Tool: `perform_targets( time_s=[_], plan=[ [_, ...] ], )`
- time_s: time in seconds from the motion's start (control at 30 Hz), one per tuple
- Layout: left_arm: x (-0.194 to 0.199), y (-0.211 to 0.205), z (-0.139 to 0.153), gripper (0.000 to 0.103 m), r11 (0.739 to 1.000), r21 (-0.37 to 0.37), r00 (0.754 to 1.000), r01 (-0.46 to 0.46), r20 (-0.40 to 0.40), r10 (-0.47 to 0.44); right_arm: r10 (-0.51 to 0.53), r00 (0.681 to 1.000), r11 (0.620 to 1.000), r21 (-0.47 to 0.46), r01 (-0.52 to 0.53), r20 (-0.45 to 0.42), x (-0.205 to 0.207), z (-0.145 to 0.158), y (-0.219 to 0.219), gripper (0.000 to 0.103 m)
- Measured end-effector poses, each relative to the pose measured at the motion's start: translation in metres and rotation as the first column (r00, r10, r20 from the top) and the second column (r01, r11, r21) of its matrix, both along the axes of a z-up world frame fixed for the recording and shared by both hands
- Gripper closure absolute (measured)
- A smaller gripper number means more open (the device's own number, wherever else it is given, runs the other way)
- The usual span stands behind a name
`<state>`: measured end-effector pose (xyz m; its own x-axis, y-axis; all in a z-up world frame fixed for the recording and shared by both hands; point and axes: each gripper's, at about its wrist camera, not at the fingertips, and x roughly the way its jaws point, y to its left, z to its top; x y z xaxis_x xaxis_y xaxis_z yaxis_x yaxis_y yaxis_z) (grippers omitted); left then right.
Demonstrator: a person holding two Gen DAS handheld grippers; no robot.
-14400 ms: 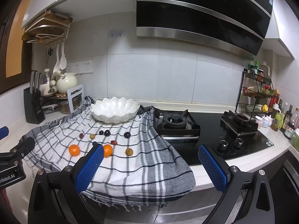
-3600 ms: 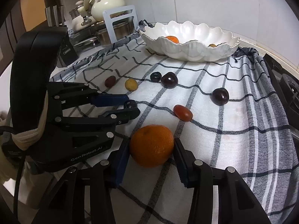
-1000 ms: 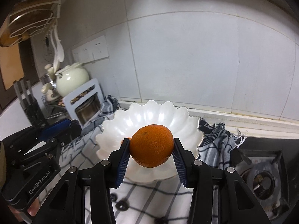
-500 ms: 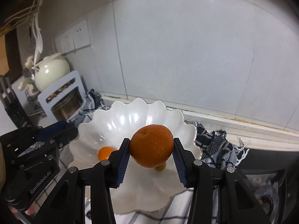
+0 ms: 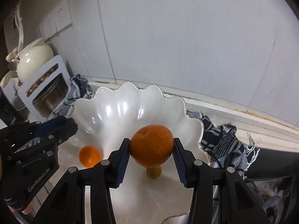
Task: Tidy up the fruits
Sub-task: 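Carry the mandarin and plum over the white bowl and release both, then withdraw both open tools from the bowl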
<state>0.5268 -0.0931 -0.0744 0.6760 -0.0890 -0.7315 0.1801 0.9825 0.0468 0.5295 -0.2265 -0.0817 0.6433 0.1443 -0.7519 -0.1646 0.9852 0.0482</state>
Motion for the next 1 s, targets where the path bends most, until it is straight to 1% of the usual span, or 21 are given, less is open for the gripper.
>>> perform_targets(
  time_s=[0.1, 0.13, 0.2, 0.27, 0.33, 0.5, 0.6, 0.67, 0.73, 0.8, 0.93, 1.0],
  plan=[
    [0.005, -0.002, -0.007, 0.080, 1.000, 0.018, 1.000, 0.004, -0.020, -0.003, -0.001, 1.000, 1.000, -0.001, 0.001, -0.021, 0.006, -0.007, -0.001, 0.056],
    [0.007, -0.003, -0.009, 0.078, 1.000, 0.022, 1.000, 0.005, -0.028, -0.004, -0.003, 1.000, 1.000, -0.003, 0.003, -0.027, 0.008, -0.009, -0.001, 0.056],
    [0.008, -0.002, -0.011, 0.057, 1.000, 0.026, 0.999, -0.002, -0.032, 0.002, -0.012, 0.999, 1.000, -0.006, 0.011, -0.035, 0.011, -0.012, -0.002, 0.055],
    [0.008, -0.001, -0.011, 0.052, 1.000, 0.029, 0.999, -0.009, -0.030, 0.010, -0.031, 0.999, 0.999, -0.009, 0.031, -0.032, 0.012, -0.012, -0.005, 0.043],
    [0.006, 0.002, -0.010, 0.051, 0.999, 0.028, 0.999, -0.018, -0.034, 0.019, -0.047, 0.999, 0.999, -0.012, 0.047, -0.024, 0.011, -0.011, -0.007, 0.042],
    [-0.004, 0.008, -0.002, 0.039, 0.998, 0.032, 0.999, -0.048, -0.021, 0.048, -0.059, 0.998, 0.998, -0.025, 0.059, -0.011, 0.005, -0.007, -0.008, 0.042],
    [-0.012, 0.010, 0.004, 0.034, 0.998, 0.033, 0.998, -0.054, -0.011, 0.054, -0.055, 0.998, 0.998, -0.025, 0.056, 0.004, -0.003, -0.002, -0.008, 0.042],
    [-0.020, 0.012, 0.011, 0.033, 0.997, 0.042, 0.998, -0.062, 0.004, 0.062, -0.053, 0.998, 0.998, -0.022, 0.053, 0.019, -0.010, 0.002, -0.008, 0.042],
    [-0.026, 0.014, 0.017, 0.029, 0.997, 0.043, 0.998, -0.068, 0.017, 0.068, -0.052, 0.998, 0.998, -0.022, 0.053, 0.036, -0.018, 0.008, -0.008, 0.042],
    [-0.035, 0.018, 0.024, 0.024, 0.997, 0.032, 0.997, -0.076, 0.030, 0.075, -0.047, 0.997, 0.999, -0.021, 0.048, 0.053, -0.026, 0.014, -0.007, 0.042],
    [-0.051, 0.028, 0.035, 0.023, 0.997, -0.014, 0.997, -0.071, 0.034, 0.072, -0.027, 0.997, 1.000, -0.012, 0.028, 0.078, -0.042, 0.024, -0.003, 0.042],
    [-0.060, 0.033, 0.040, 0.021, 0.997, -0.020, 0.996, -0.073, 0.044, 0.074, -0.019, 0.995, 1.000, -0.009, 0.020, 0.093, -0.051, 0.030, -0.002, 0.042]
  ],
)
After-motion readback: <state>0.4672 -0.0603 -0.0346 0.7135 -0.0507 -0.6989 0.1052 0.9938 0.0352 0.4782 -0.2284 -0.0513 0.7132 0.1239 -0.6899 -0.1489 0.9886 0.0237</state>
